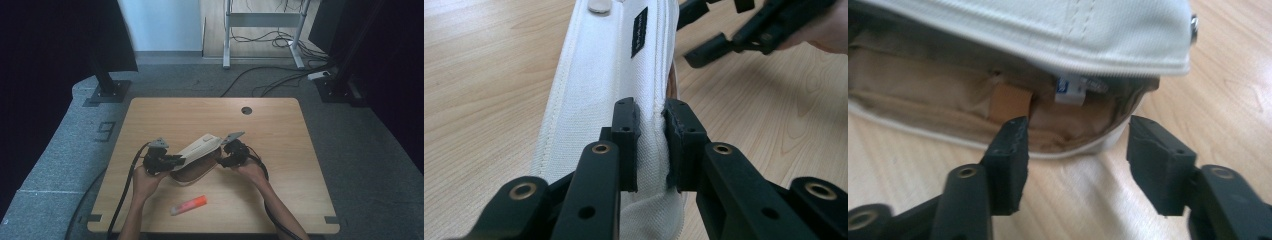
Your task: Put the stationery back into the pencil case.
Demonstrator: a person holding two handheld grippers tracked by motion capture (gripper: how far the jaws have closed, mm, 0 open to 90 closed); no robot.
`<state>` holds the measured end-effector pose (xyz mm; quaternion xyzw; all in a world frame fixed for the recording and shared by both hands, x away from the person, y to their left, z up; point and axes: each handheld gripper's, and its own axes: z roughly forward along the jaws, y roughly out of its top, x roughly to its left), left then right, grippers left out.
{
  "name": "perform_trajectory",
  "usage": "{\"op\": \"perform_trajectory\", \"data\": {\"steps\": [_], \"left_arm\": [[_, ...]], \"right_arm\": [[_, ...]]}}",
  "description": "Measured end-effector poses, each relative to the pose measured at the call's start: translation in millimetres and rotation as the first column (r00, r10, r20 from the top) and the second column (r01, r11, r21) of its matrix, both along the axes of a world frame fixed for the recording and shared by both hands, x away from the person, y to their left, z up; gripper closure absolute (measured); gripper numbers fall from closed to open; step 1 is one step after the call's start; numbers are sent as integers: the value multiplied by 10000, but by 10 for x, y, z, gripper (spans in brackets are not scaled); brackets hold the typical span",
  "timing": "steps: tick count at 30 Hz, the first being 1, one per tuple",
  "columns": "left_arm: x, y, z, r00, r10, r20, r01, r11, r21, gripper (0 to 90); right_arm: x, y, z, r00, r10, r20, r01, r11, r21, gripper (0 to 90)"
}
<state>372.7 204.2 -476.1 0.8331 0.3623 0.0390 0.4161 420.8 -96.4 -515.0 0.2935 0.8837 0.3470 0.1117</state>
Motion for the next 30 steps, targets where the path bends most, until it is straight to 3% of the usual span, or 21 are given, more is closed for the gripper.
{"op": "perform_trajectory", "data": {"steps": [8,18,30], "left_arm": [[0,1,-4,10000,23,4,-23,10000,22,764],[-7,-2,2,10000,8,35,-8,10000,80,763],[-14,-2,11,10000,-27,54,27,9999,142,761]], "right_arm": [[-185,-77,-2,9994,355,16,-355,9989,294,280],[-442,17,-16,9938,1113,34,-1114,9932,333,270],[-754,222,-38,9766,2148,-51,-2143,9757,454,265]]}}
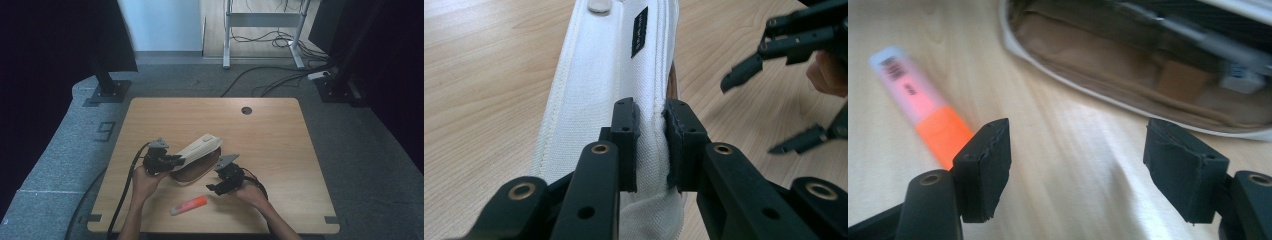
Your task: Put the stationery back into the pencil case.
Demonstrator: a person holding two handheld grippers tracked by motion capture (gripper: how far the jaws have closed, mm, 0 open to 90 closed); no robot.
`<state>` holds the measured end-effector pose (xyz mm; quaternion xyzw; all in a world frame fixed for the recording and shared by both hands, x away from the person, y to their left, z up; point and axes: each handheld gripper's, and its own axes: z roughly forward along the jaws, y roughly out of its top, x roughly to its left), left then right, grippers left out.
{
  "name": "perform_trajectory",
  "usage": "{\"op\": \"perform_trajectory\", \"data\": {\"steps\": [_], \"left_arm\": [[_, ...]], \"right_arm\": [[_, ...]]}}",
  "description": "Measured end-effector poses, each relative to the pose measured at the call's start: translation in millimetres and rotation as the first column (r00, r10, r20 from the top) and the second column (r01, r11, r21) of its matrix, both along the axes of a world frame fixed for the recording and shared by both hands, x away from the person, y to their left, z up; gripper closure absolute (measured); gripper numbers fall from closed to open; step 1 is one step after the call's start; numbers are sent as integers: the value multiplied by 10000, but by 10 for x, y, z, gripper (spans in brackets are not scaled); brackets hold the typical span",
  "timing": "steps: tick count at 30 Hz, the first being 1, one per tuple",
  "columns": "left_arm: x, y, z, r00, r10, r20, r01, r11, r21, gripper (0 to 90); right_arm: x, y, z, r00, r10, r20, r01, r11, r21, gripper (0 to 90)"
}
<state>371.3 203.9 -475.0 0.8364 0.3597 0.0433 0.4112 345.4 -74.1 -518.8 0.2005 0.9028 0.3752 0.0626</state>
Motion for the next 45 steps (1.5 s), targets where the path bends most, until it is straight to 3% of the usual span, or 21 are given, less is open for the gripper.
{"op": "perform_trajectory", "data": {"steps": [11,19,28,38,45], "left_arm": [[-5,-7,5,10000,-3,8,3,10000,33,760],[-4,-9,4,10000,-28,-23,28,10000,53,760],[-3,-8,4,10000,-31,-35,31,10000,49,760],[-2,-7,4,10000,-45,-30,45,10000,57,760],[-1,-7,3,10000,-54,-28,54,10000,50,760]], "right_arm": [[-175,177,-38,9954,954,-122,-954,9954,-19,263],[-286,369,-62,9833,1811,-209,-1812,9834,-75,279],[-306,493,-125,9731,2277,-354,-2287,9731,-291,328],[-360,649,-169,9543,2984,-148,-2985,9507,-843,442],[-353,658,-156,9532,3019,-150,-3021,9495,-850,576]]}}
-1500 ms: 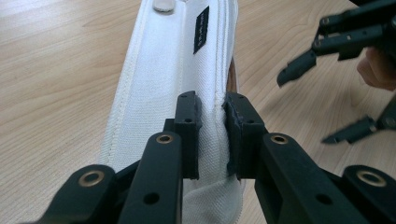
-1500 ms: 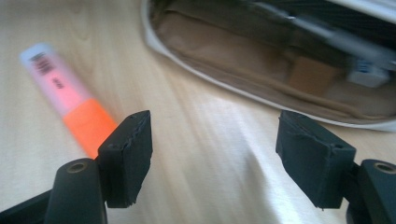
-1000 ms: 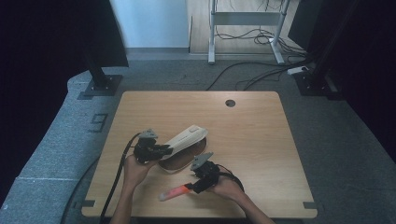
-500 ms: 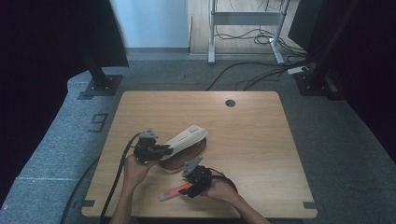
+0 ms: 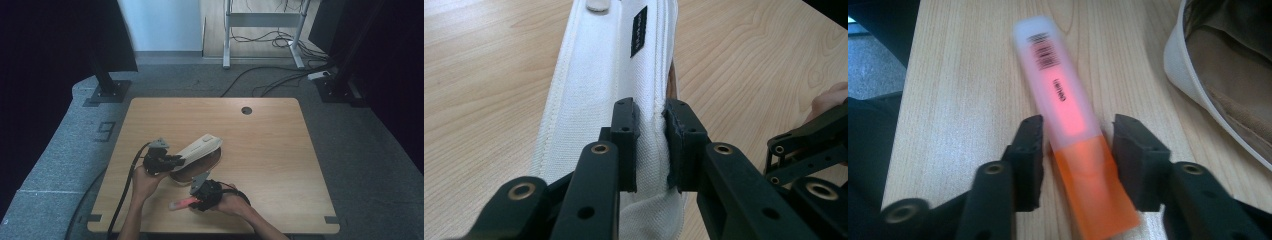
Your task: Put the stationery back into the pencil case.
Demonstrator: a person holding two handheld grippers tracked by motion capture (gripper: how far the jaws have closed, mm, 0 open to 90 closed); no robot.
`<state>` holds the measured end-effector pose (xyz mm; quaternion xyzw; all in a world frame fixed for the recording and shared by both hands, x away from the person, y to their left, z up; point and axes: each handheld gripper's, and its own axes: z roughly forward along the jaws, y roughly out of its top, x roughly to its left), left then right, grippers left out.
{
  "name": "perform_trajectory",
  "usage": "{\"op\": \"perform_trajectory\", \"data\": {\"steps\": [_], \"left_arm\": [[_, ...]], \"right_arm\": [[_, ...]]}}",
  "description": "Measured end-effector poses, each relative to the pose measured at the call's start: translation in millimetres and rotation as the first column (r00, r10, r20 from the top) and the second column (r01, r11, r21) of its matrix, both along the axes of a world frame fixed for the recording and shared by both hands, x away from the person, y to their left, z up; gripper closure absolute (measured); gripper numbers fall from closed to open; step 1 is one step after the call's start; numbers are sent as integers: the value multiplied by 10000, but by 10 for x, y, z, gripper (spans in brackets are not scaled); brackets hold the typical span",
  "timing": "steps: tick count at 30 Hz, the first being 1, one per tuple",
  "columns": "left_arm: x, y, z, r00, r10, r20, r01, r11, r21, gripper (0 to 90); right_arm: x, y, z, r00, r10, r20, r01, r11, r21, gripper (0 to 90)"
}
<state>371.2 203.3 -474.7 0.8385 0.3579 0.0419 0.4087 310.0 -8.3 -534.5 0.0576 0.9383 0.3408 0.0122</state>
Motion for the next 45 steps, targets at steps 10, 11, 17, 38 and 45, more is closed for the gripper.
{"op": "perform_trajectory", "data": {"steps": [10,11,17,38,45], "left_arm": [[-1,-2,0,10000,-2,11,2,10000,21,760],[-1,-2,0,10000,-2,11,2,10000,21,761],[-3,-2,1,10000,28,27,-28,10000,22,763],[-8,-7,2,9999,77,93,-77,10000,28,769],[-7,-4,6,9999,67,100,-68,10000,51,769]], "right_arm": [[12,-29,3,9995,-303,-86,303,9995,44,652],[12,-29,3,9995,-303,-86,303,9995,44,652],[6,-40,3,9991,-393,-153,396,9991,151,653],[73,-224,210,9949,-1006,-75,1009,9916,813,654],[129,-297,275,9909,-1346,73,1334,9868,921,654]]}}
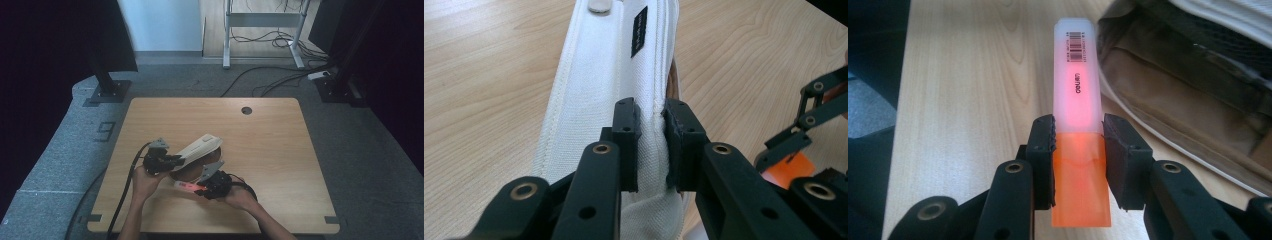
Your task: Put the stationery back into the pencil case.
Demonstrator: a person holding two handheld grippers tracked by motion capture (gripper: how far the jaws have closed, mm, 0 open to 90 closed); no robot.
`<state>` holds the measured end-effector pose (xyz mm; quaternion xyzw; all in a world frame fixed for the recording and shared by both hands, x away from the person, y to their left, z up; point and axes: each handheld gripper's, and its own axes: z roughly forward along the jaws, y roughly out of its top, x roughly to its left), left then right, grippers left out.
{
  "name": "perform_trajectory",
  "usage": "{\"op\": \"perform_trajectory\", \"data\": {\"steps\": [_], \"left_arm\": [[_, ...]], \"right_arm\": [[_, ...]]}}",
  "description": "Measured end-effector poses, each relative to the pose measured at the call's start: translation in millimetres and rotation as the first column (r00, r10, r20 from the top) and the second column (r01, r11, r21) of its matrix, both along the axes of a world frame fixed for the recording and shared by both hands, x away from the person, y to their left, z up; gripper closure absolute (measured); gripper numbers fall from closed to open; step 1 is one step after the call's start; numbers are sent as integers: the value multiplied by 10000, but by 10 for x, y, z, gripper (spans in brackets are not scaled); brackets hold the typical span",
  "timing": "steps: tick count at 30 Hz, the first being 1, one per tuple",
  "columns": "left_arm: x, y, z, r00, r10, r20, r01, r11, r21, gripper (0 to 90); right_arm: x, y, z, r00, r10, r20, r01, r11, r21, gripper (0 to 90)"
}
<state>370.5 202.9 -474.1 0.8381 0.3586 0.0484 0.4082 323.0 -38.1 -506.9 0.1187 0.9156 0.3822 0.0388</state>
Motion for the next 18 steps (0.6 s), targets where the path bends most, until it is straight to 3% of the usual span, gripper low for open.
{"op": "perform_trajectory", "data": {"steps": [18], "left_arm": [[-6,-6,11,10000,34,23,-34,10000,-15,770]], "right_arm": [[217,-164,35,9950,-991,152,992,9950,-102,654]]}}
